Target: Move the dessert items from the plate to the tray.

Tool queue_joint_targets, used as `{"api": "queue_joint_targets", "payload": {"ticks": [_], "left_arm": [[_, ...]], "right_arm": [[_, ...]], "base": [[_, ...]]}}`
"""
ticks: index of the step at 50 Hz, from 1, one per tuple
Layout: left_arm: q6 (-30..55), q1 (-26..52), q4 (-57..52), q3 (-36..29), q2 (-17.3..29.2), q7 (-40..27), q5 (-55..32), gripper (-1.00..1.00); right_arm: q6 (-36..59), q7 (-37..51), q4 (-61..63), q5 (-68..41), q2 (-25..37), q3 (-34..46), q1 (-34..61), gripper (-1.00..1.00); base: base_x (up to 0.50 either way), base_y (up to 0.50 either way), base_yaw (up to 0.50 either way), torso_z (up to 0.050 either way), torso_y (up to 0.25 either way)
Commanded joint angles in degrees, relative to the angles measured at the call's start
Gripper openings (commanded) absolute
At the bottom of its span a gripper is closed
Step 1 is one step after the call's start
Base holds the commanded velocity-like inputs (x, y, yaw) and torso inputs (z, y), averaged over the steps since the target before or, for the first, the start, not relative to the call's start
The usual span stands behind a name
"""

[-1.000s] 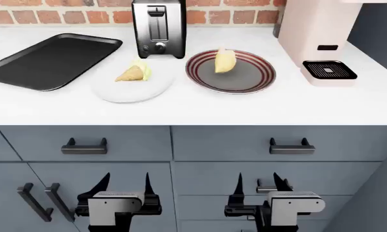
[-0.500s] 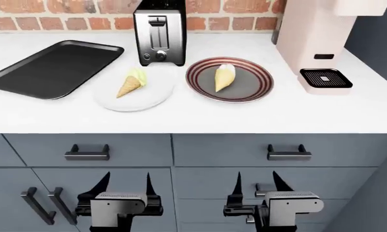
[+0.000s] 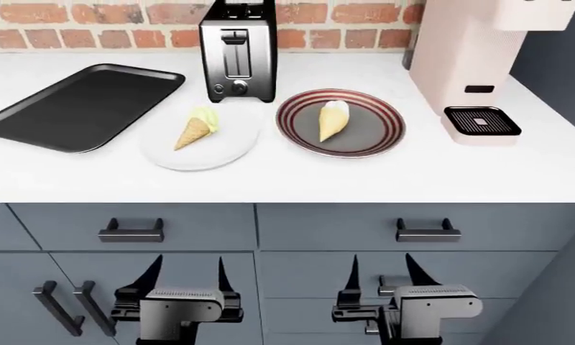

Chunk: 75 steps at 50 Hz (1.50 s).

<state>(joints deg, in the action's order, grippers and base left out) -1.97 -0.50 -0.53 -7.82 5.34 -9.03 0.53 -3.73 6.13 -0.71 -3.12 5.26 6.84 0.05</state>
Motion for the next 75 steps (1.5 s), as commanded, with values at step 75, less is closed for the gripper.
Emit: {"api": "queue_joint_targets", "payload": {"ticks": [75], "left_arm": [[64.4,78.19,-42.81,0.77,44.39,-79.08,-126.51,1.0]], "right_arm": [[33.63,57.8,55.72,-96.95,65.74,20.75,75.81,1.0]], "base": [[0.1,0.0,0.0,0.0,0.0]]}}
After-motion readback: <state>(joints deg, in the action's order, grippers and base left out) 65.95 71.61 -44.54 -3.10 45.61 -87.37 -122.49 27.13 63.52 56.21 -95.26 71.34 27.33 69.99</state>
